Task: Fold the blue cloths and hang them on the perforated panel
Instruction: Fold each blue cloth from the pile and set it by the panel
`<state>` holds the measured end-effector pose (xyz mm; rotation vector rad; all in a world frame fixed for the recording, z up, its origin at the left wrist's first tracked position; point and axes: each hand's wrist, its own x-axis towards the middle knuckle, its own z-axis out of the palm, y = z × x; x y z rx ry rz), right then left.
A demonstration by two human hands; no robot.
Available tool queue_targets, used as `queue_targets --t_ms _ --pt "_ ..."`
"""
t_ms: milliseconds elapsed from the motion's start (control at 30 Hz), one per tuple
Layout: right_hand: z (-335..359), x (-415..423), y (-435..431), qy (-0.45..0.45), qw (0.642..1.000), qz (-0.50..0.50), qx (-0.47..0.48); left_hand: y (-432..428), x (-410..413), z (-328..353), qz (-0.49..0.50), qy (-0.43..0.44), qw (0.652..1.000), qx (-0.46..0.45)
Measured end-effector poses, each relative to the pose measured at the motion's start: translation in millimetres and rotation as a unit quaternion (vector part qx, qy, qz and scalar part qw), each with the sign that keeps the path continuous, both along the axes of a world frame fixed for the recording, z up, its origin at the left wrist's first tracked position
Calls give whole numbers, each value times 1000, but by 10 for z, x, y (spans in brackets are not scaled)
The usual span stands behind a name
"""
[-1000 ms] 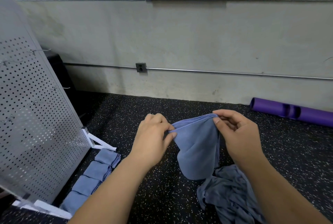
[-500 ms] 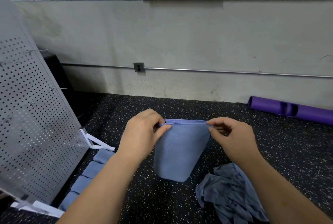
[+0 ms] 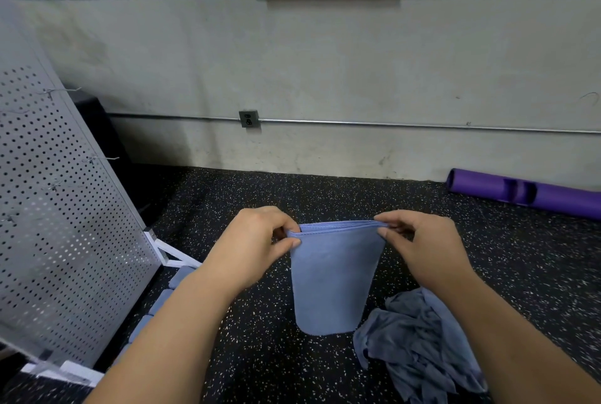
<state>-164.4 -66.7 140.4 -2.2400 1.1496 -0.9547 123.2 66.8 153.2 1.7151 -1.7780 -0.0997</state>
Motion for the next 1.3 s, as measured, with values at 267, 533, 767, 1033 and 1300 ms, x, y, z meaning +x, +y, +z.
queue_targets --t_ms 267,533,767,1033,1300 --pt "32 31 42 -51 999 -11 -10 44 -100 128 43 98 992 -61" --pt "10 77 52 -18 1000 -14 16 22 -62 48 99 77 992 -1" --pt "33 63 33 -3 999 -19 50 8 -93 -7 111 212 970 30" --pt "58 65 28 -17 995 -21 91 25 -159 65 35 309 950 38" --pt "86 33 4 -40 995 -27 92 41 -132 92 -27 369 926 73"
